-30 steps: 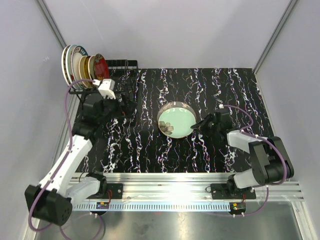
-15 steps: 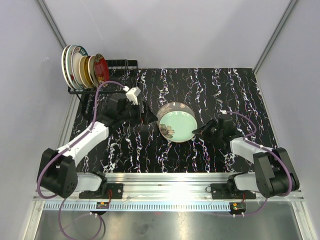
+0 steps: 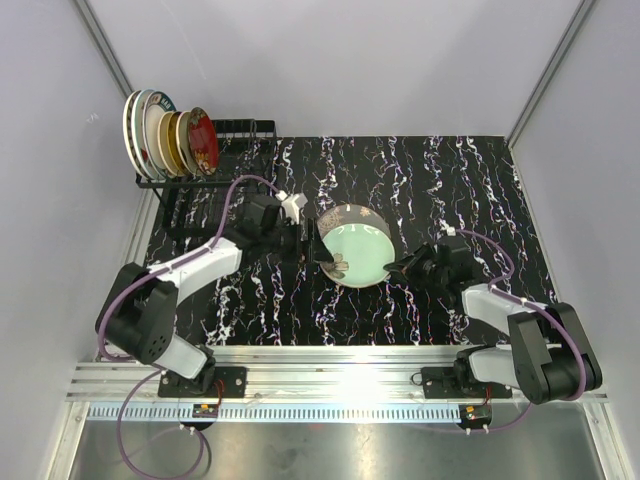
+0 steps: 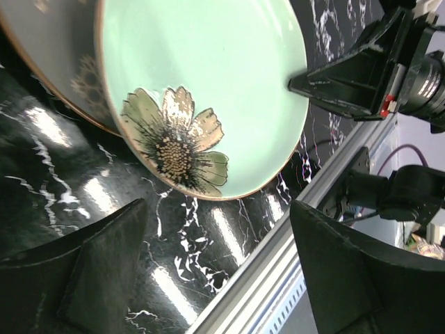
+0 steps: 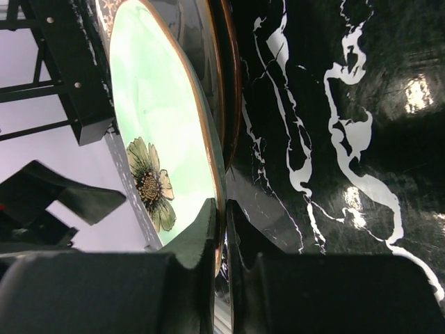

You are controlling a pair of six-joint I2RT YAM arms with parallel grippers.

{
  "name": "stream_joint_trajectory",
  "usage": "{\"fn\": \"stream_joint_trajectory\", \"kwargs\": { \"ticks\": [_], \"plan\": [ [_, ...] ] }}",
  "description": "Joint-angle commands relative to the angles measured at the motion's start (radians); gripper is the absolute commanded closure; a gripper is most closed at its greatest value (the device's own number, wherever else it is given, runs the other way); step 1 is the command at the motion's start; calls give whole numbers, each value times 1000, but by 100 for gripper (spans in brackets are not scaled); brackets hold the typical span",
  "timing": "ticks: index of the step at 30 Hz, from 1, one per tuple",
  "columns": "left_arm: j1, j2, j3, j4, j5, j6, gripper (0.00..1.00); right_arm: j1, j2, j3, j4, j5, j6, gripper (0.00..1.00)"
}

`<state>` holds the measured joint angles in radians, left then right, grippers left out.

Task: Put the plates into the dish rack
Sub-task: Pass the plate from the right arm to the left

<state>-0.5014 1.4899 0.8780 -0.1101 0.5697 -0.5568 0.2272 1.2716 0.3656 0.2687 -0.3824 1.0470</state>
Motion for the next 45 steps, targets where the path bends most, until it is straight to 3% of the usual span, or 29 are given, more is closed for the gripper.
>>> {"fn": "stream_joint_trajectory", "kwargs": {
  "ticks": [1,11,17,26,35,43,45],
  "plan": [
    [-19,38,35,41,47,-31,18,6,-28,-25,145,-75,50,100],
    [-22,130,41,69,77,-77,24,4,-29,-30,181,-96,58,100],
    [-22,158,46,92,120,-92,34,6,2,-30,240,-108,44,100],
    [-22,184,55,93,128,-94,38,9,-15,-42,296,-151,41,100],
    [-20,211,68,82,127,-94,55,35,-52,-57,302,-202,-15,100],
    [-19,194,73,87,124,-89,62,106,-103,-39,251,-210,-67,100],
    [-16,187,70,96,122,-92,71,133,-107,-43,250,-198,-62,100]
  ]
}}
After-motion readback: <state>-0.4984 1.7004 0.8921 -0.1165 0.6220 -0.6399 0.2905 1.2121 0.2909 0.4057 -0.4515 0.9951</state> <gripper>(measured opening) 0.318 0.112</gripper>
